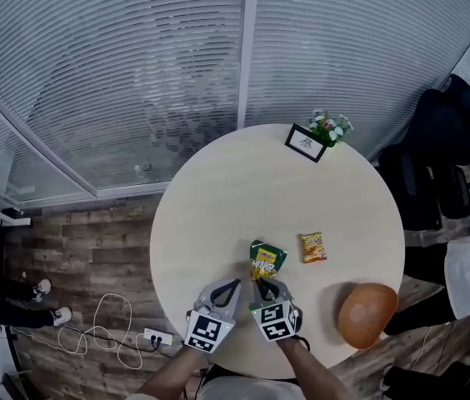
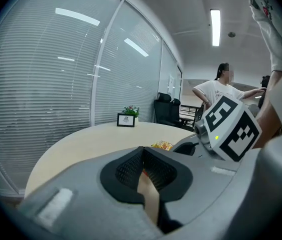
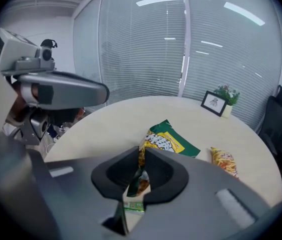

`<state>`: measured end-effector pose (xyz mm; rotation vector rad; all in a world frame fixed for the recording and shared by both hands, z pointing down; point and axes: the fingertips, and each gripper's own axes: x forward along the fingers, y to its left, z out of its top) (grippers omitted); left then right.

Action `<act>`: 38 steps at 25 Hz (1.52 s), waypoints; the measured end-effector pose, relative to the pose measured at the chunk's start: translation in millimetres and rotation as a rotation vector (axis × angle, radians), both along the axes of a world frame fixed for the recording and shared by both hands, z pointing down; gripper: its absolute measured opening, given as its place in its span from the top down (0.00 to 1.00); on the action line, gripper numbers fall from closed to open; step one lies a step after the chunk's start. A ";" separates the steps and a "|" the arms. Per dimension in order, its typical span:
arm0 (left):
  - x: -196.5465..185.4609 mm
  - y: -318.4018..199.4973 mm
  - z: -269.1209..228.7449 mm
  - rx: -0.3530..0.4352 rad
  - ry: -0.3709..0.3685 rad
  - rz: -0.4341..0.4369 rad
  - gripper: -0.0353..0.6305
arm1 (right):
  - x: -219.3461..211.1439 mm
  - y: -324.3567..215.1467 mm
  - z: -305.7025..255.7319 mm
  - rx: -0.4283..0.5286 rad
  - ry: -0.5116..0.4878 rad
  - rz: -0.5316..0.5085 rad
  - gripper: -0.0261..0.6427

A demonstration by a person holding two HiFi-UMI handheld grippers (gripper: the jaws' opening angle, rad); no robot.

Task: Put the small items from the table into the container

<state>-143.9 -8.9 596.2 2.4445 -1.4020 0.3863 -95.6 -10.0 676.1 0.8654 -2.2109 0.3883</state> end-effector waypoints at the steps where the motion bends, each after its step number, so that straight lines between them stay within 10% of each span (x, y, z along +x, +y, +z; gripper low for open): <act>1: 7.4 -1.4 -2.6 0.006 -0.001 0.012 0.95 | 9.5 -2.4 -6.0 0.014 -0.002 0.018 0.91; 17: 236.1 -6.7 -37.6 0.064 0.077 0.473 0.95 | 279.9 26.4 -85.2 0.164 0.098 0.581 0.90; 22: 288.2 14.4 -41.4 0.044 0.084 0.582 0.95 | 342.9 65.6 -66.1 0.076 0.136 0.711 0.90; 33: 288.8 31.5 -17.8 -0.014 0.038 0.587 0.95 | 366.4 88.0 -7.5 -0.135 0.105 0.772 0.88; 38: 278.7 24.3 -11.3 -0.027 0.035 0.545 0.95 | 364.8 83.4 -22.0 -0.081 0.103 0.796 0.81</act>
